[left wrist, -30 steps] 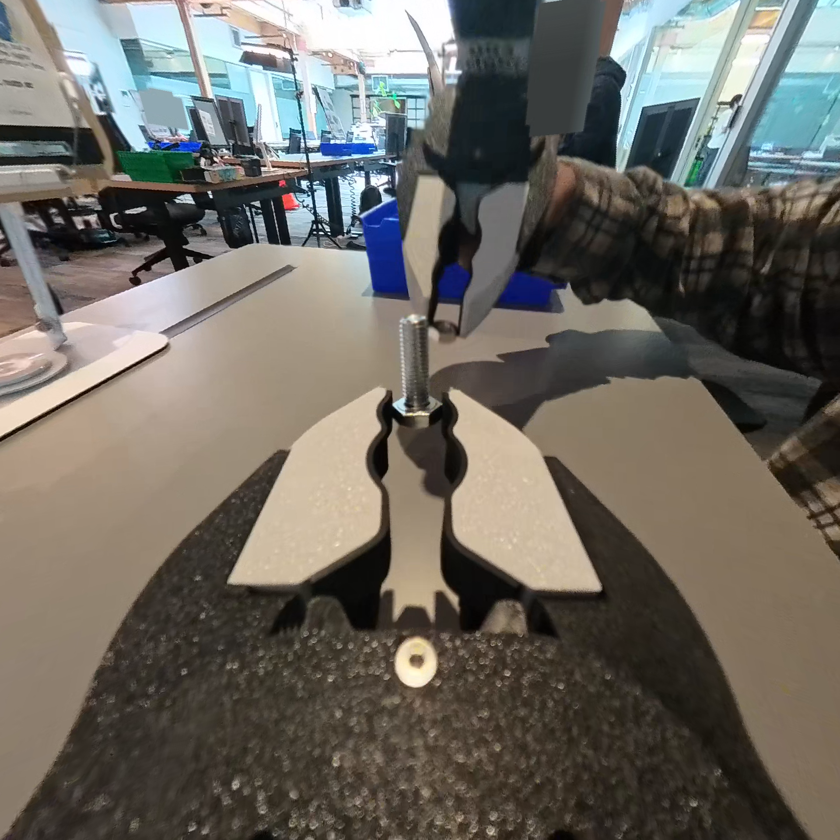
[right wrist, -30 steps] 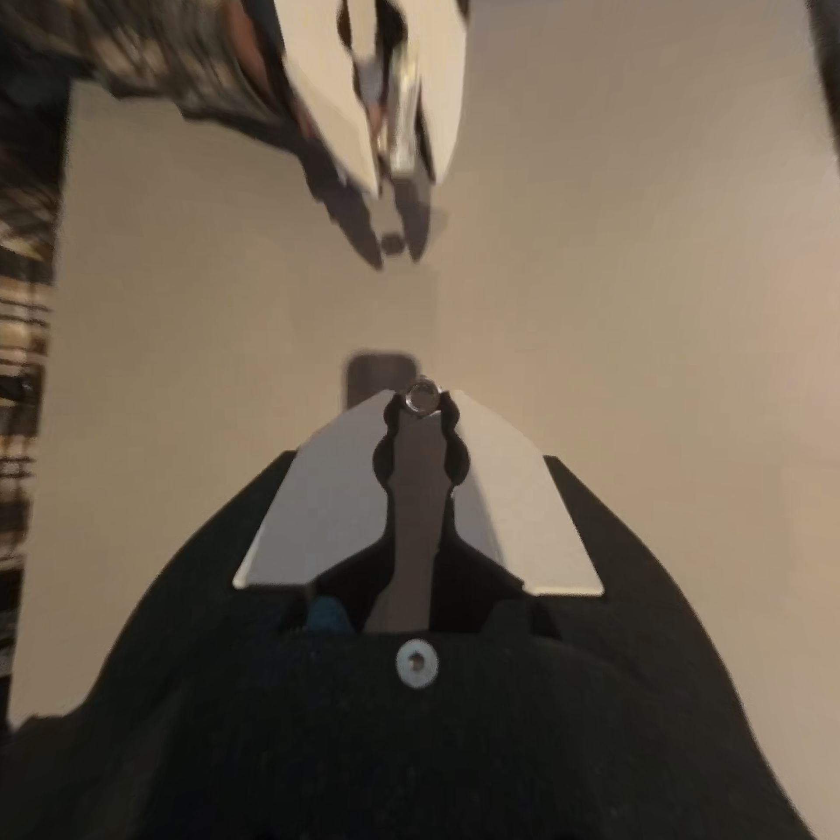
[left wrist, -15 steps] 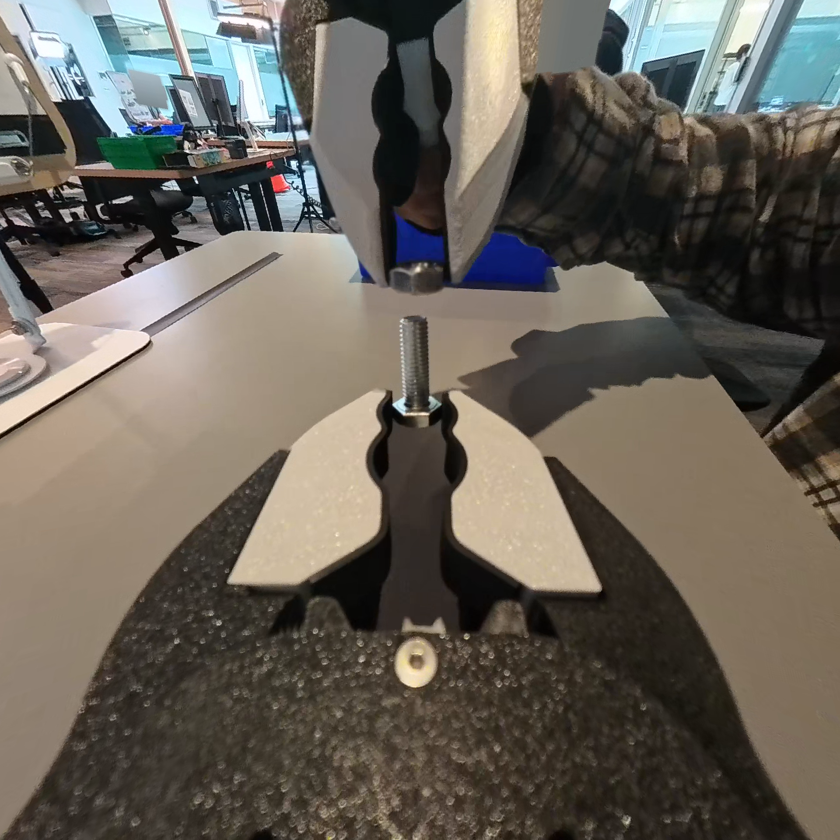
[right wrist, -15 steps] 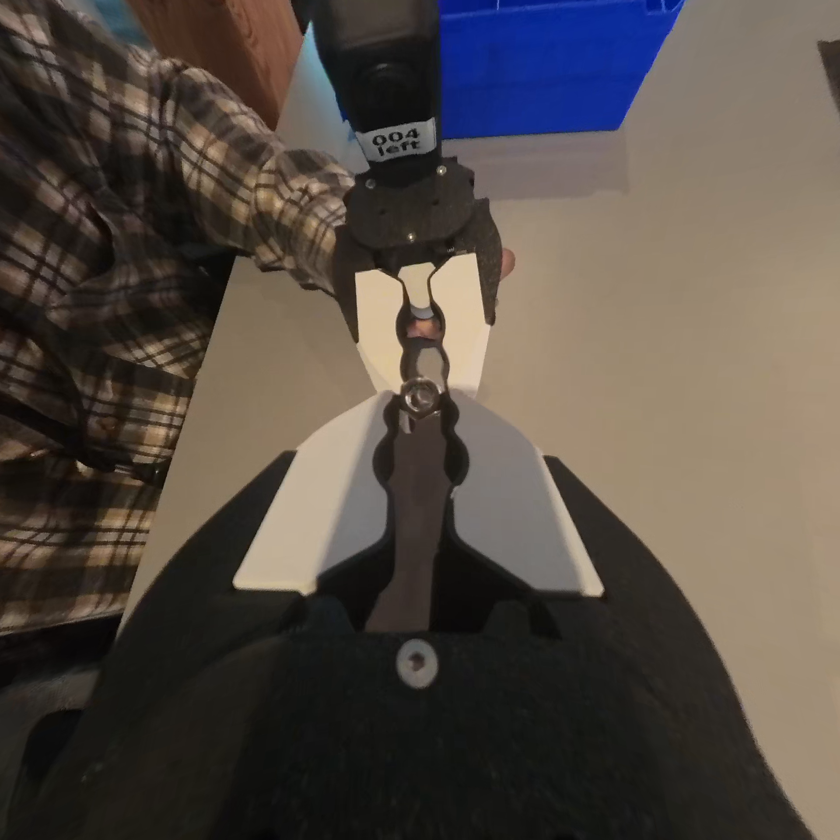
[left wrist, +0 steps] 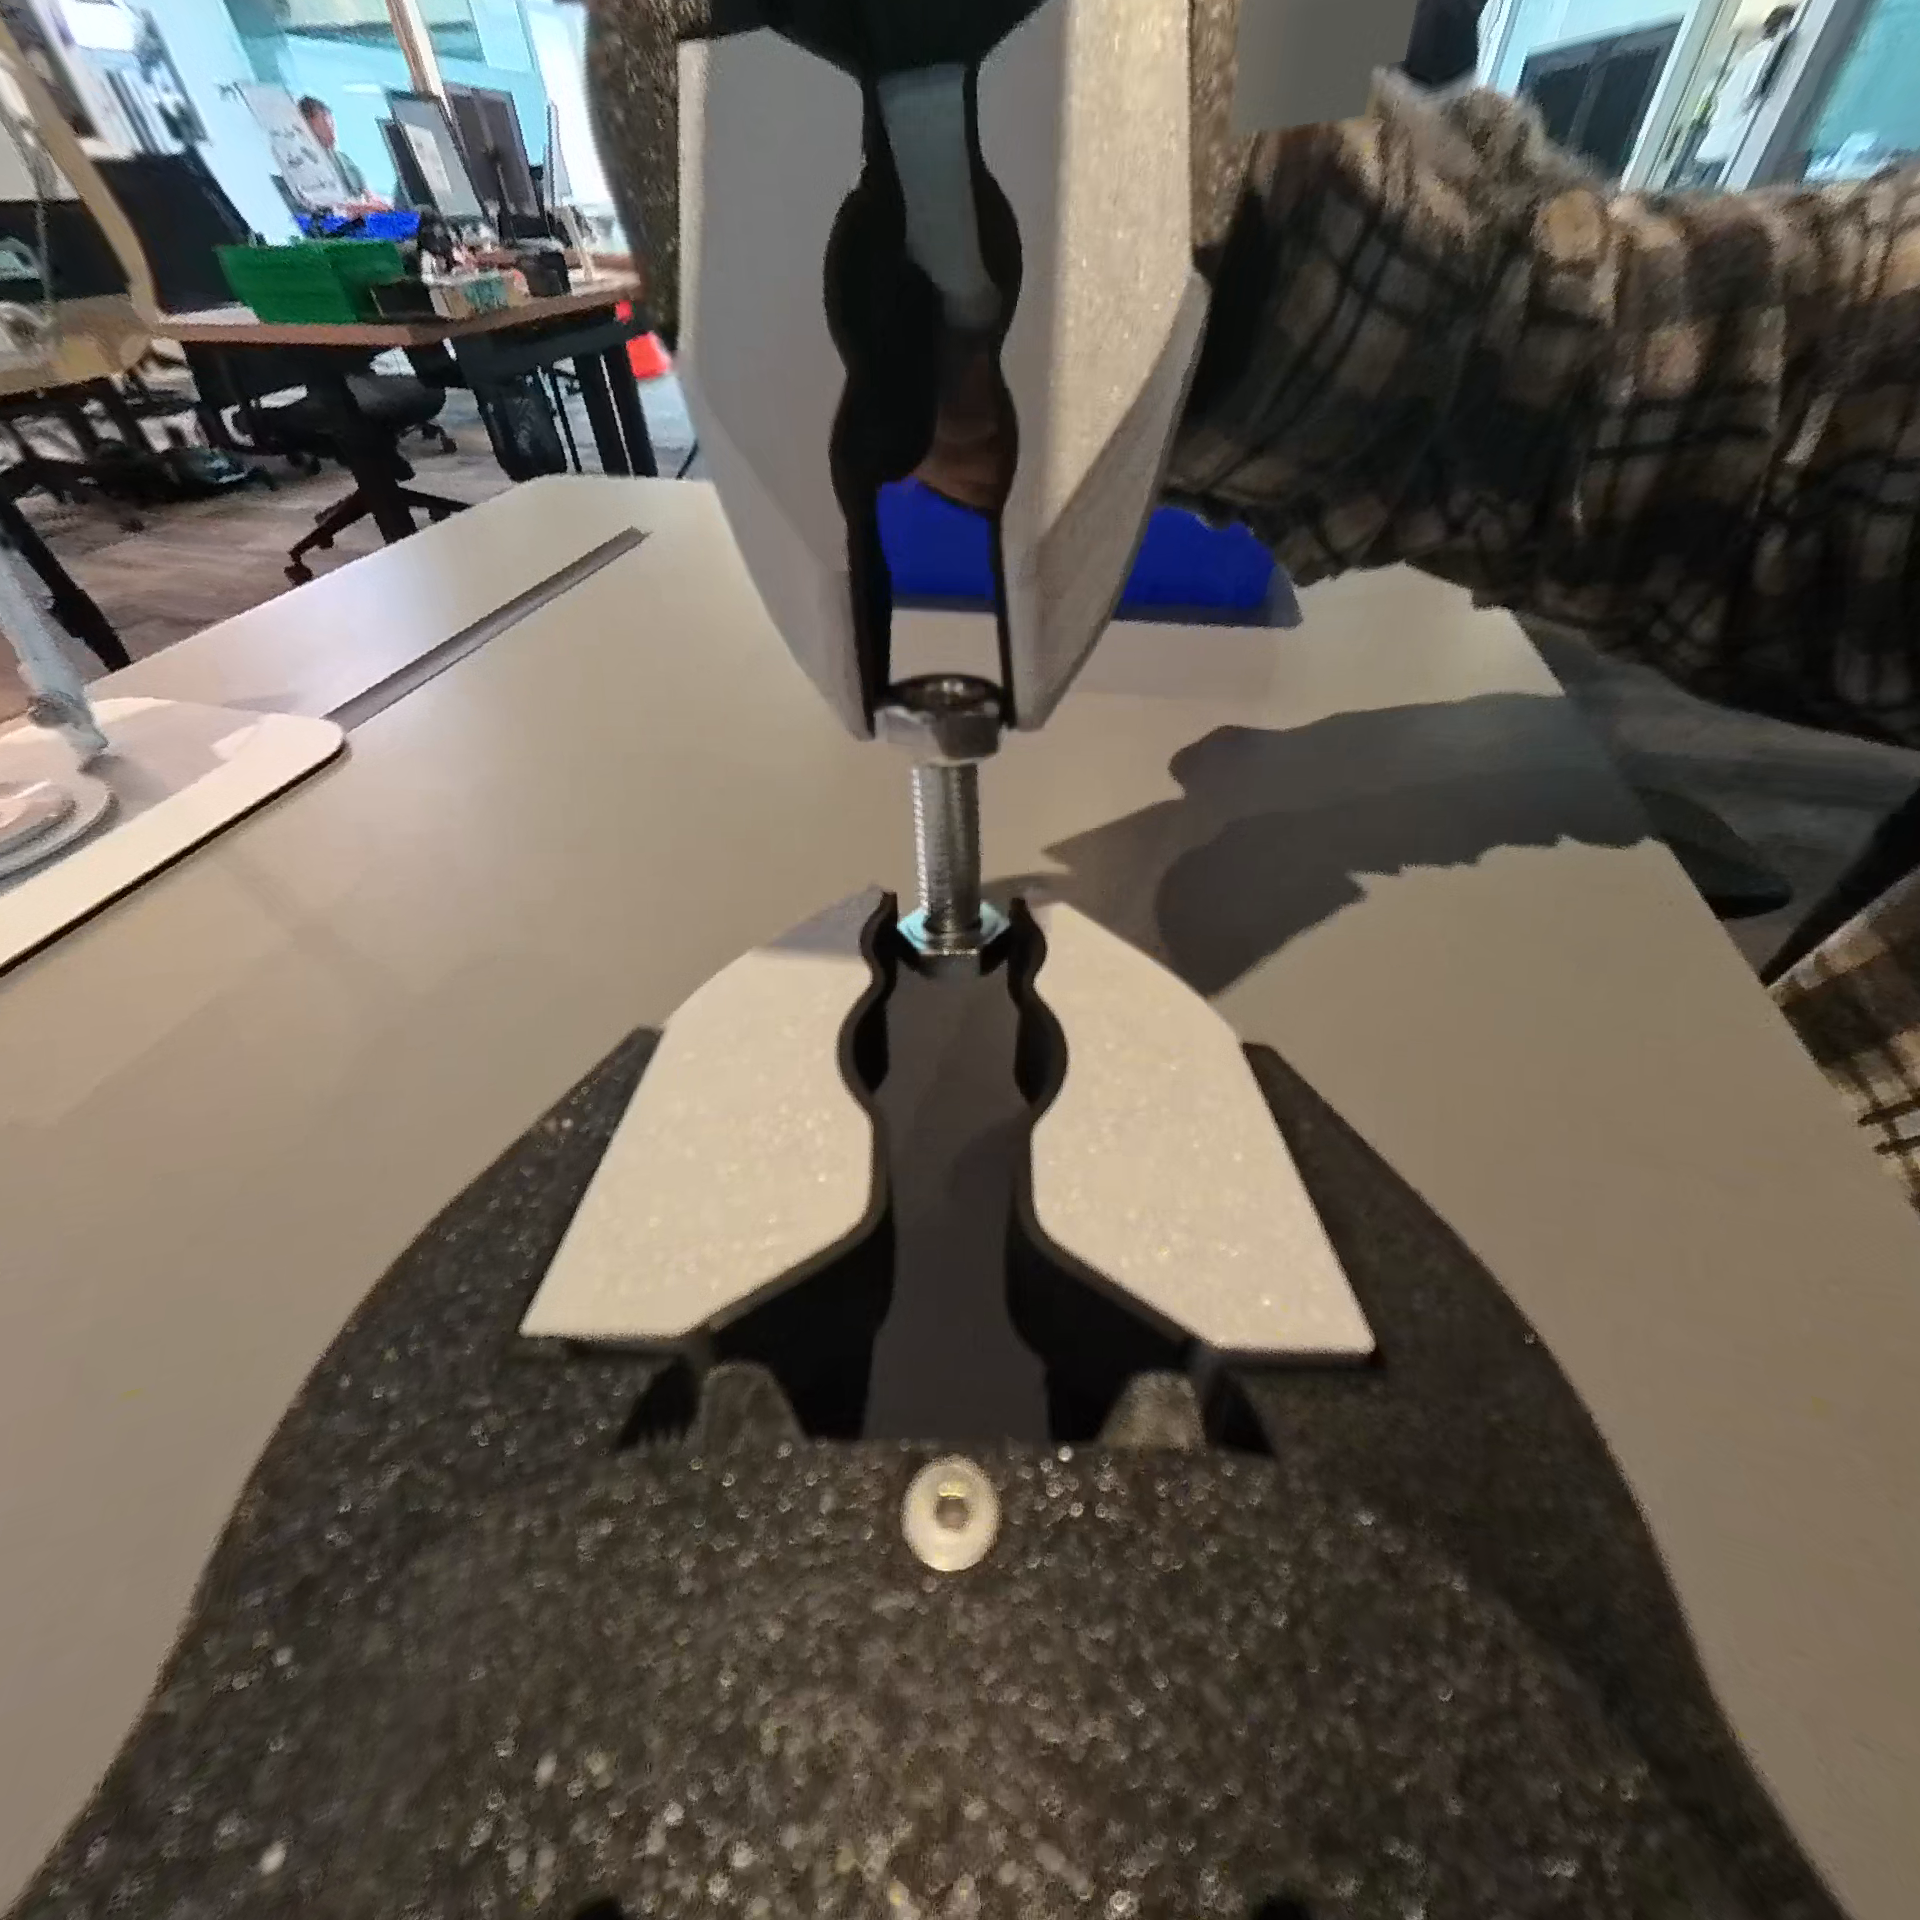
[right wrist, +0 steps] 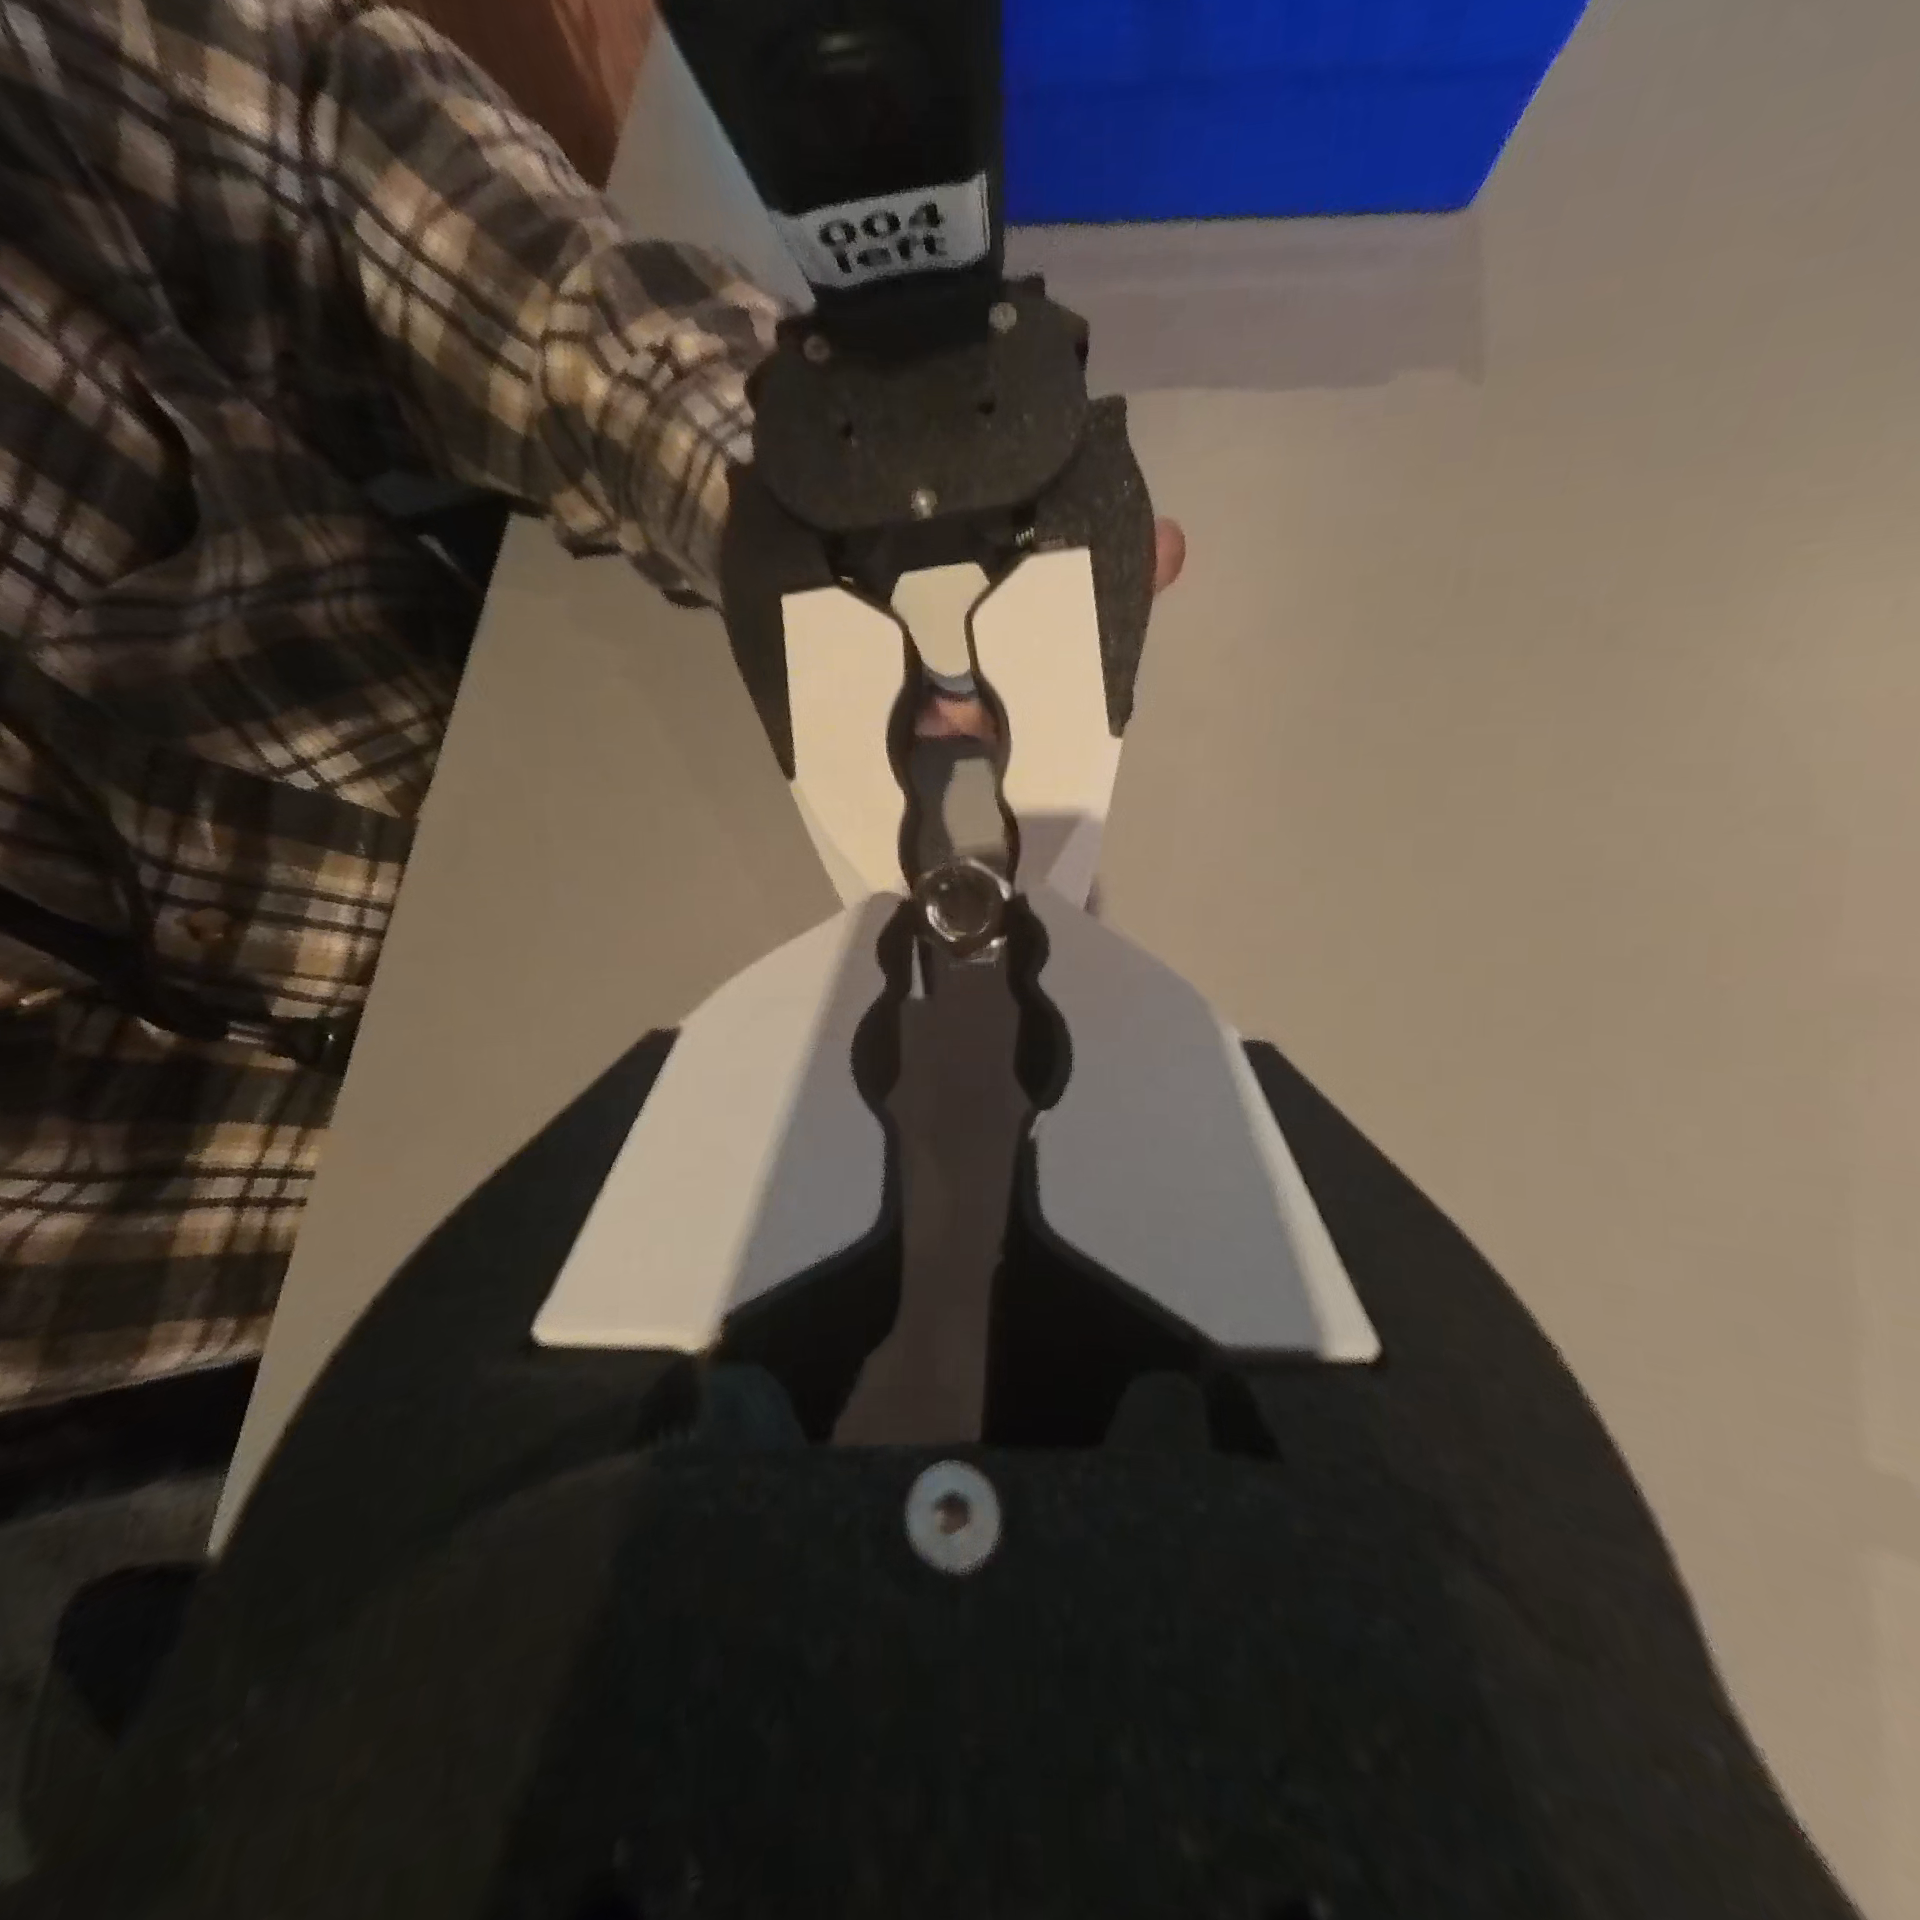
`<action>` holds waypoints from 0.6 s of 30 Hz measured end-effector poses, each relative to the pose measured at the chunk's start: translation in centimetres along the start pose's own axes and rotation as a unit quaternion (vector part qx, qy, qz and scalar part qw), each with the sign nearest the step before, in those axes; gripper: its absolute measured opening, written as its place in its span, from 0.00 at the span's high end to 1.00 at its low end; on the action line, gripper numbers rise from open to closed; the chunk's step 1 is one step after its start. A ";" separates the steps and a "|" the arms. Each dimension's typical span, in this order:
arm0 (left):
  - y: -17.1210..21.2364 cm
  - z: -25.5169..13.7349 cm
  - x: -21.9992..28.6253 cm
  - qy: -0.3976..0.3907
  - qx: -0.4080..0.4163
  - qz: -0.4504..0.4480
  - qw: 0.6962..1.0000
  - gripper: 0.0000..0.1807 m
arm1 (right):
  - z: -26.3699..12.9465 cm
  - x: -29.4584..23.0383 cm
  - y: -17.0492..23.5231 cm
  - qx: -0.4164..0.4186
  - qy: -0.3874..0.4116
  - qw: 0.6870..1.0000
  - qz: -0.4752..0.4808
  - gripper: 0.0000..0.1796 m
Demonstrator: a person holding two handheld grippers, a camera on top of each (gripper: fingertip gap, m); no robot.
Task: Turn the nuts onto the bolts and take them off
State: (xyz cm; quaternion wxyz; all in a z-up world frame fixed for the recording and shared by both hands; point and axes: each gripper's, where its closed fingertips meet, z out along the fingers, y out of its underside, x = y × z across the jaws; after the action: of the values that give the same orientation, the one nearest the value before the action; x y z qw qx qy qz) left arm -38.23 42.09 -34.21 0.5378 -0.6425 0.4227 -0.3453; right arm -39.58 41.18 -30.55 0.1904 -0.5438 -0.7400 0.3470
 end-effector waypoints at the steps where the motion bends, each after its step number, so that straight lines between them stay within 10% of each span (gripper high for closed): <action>1: 0.2 0.1 0.0 -0.005 -0.013 0.005 1.000 0.89 | 0.0 0.0 0.3 -0.014 0.003 1.000 -0.002 0.91; 7: 0.9 0.4 0.0 -0.023 -0.051 0.025 0.998 0.89 | 0.3 -0.1 0.8 -0.067 0.005 0.998 -0.006 0.91; 18: -1.1 -0.5 -0.1 -0.016 0.035 -0.007 0.999 0.89 | -0.3 0.0 -1.4 0.098 -0.001 0.995 0.013 0.91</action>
State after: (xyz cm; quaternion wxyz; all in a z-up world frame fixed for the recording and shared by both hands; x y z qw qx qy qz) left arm -38.53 42.04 -33.02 0.5648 -0.6313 0.3972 -0.3530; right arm -40.28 41.07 -29.36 0.2378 -0.5315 -0.6955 0.4210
